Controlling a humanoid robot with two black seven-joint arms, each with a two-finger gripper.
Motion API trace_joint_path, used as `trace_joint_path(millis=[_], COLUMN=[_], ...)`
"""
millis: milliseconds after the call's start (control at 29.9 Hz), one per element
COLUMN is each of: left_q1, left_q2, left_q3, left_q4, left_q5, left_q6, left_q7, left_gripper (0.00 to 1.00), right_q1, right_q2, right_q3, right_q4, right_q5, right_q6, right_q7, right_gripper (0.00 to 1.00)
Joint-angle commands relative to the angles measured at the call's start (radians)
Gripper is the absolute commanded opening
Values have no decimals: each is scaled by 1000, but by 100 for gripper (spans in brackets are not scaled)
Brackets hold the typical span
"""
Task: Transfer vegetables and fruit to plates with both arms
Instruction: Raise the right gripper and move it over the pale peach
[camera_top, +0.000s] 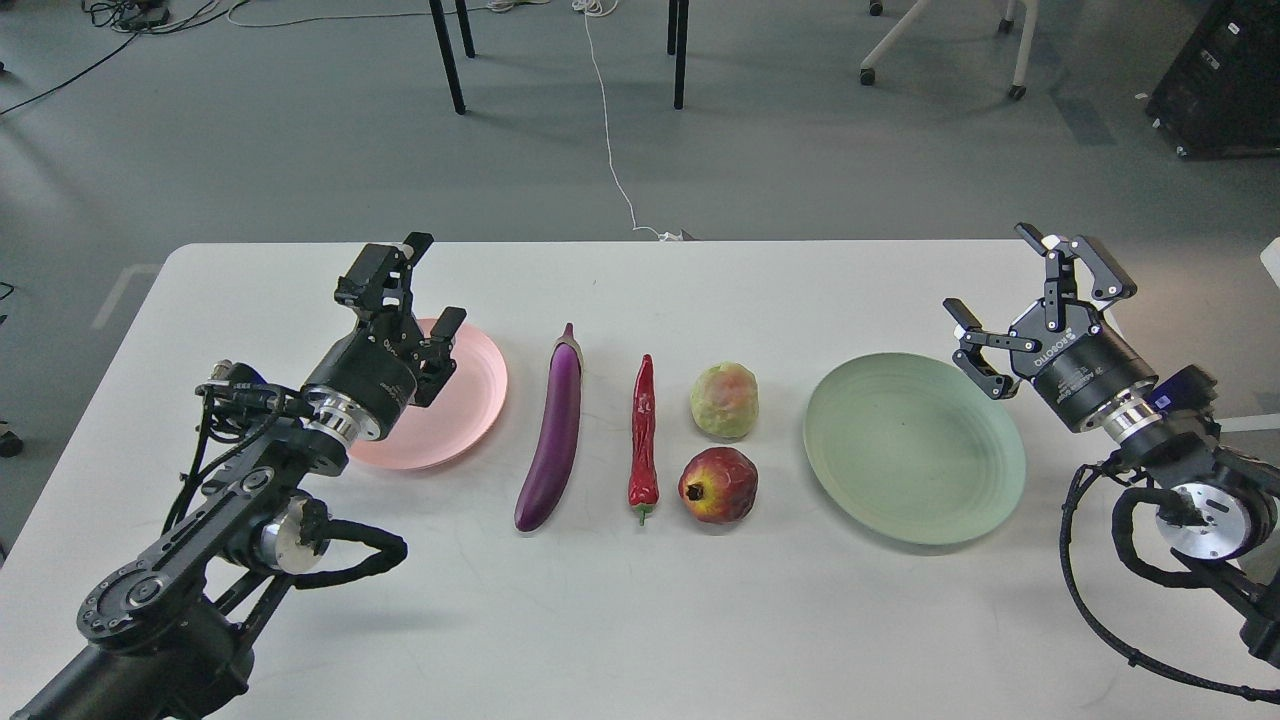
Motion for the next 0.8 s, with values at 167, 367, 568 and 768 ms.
trace_joint_path(millis=[167,367,568,768], left_q1=[-8,-25,-25,-21], left_q2=[1,11,6,6], left_q3=[-1,0,-3,-4], left_q4=[-6,-9,-39,-69], left_q5=[-12,-11,-11,-11], left_q6=[2,-9,-7,-3], left_q7=[-3,-5,-9,-9], left_gripper=[99,99,99,99], right_q1=[114,486,876,992], right_q2=[-43,-63,47,234], right_q3=[-29,-298,-705,-935], right_q4=[0,-2,-11,-65], right_q5=[-53,-444,-912,-1224], right_q6=[0,0,0,0], right_q7=[0,0,0,0], right_gripper=[98,99,99,99])
